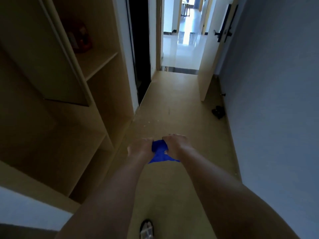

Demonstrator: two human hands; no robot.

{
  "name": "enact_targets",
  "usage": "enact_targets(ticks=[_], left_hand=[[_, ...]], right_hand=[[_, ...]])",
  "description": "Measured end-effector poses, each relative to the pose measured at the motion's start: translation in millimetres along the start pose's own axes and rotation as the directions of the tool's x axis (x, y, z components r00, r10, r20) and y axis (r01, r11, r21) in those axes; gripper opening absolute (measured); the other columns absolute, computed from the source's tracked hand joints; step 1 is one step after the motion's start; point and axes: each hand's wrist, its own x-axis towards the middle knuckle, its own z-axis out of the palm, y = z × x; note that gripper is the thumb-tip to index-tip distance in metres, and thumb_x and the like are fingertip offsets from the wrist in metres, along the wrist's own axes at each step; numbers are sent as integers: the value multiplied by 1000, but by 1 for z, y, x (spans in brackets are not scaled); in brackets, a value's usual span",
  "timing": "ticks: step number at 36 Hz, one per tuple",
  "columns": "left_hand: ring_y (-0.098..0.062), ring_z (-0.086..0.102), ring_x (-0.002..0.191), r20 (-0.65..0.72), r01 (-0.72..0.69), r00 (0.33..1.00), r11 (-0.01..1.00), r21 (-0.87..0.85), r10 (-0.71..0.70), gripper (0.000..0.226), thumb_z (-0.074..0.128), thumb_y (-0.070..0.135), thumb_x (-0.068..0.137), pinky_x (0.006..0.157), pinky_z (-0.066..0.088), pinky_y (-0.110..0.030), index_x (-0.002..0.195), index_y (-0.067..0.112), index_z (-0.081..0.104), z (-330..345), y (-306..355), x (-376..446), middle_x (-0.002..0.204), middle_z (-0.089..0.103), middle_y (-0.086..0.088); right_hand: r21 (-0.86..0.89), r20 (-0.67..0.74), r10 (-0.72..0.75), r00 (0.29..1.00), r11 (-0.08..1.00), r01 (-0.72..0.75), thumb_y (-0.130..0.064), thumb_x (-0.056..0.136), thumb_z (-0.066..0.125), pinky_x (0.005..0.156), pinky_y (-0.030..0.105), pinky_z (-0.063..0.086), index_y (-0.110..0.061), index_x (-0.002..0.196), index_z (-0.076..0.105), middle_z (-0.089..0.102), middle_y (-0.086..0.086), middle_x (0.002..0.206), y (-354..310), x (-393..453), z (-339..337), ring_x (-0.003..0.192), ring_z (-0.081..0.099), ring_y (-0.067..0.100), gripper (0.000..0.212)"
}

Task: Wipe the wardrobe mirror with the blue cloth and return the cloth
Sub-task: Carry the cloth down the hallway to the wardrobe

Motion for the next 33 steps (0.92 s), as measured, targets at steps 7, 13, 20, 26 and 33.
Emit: enact_targets(ticks=[7,13,20,26,33], left_hand=[[-19,59,82,-11,11,1000,1000,-11,-11,14,48,30,88,62,46,-31,100,27,53,-10,-7,92,95,61,3],[-20,60,81,-24,15,1000,998,-66,-17,17,48,28,85,71,53,-35,101,26,54,-30,-19,186,92,61,2],[-22,61,86,-55,53,997,996,-67,-56,20,47,28,88,69,51,-32,107,25,54,-67,-40,285,97,63,-1],[-24,62,93,14,121,993,989,-90,-120,23,46,23,91,81,54,-39,114,24,51,-89,-59,343,104,62,-4],[-21,63,89,-34,248,967,963,-108,-253,19,43,25,92,78,55,-38,107,25,54,-105,-90,408,100,63,-1]], right_hand=[[-13,-18,-20,1000,1000,20,-28,88,59,78,33,43,-23,119,54,61,1,116,29,89,-13,105,59,24,32],[-61,1,-22,1000,998,22,-28,89,56,82,34,43,-23,124,51,59,2,121,52,177,-43,109,57,25,35],[-98,-14,-69,998,993,67,-29,91,55,74,33,39,-22,122,51,58,2,120,67,283,-84,109,57,25,32],[-102,10,-113,994,988,113,-28,91,56,71,35,38,-22,122,51,58,2,118,71,359,-98,106,57,25,33],[-119,-38,-239,970,965,233,-30,88,58,71,34,35,-24,124,51,59,2,119,66,456,-111,108,58,25,37]])
